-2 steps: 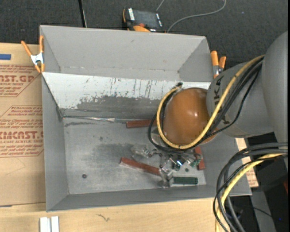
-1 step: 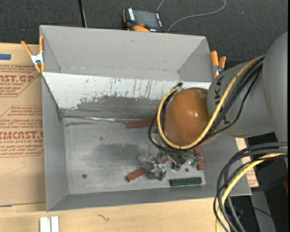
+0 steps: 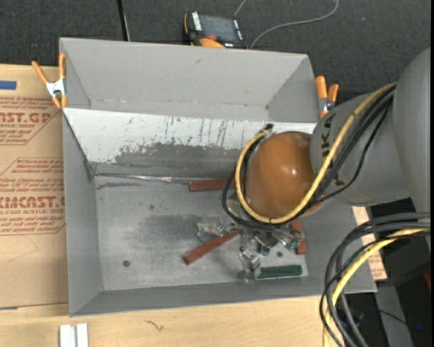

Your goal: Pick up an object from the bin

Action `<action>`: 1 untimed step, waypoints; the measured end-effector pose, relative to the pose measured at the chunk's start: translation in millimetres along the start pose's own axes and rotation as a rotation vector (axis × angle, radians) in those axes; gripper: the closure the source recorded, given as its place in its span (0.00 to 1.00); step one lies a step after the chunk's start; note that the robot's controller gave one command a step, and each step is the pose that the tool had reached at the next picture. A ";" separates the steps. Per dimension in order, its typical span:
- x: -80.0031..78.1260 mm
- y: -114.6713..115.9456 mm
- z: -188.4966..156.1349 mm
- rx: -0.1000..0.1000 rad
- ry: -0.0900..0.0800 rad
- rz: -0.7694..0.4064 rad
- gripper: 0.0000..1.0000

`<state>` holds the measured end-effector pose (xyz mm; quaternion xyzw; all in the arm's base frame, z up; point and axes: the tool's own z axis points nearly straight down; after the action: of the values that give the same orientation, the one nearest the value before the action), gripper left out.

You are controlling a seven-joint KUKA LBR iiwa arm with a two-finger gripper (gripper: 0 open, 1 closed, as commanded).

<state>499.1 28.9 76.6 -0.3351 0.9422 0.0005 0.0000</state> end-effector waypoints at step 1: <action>-0.1 -0.1 -0.3 0.000 0.000 0.000 1.00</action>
Offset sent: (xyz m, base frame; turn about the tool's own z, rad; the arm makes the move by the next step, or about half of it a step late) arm 0.0000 0.0000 0.0000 0.0000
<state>499.3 28.8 76.9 -0.3351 0.9422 0.0003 0.0000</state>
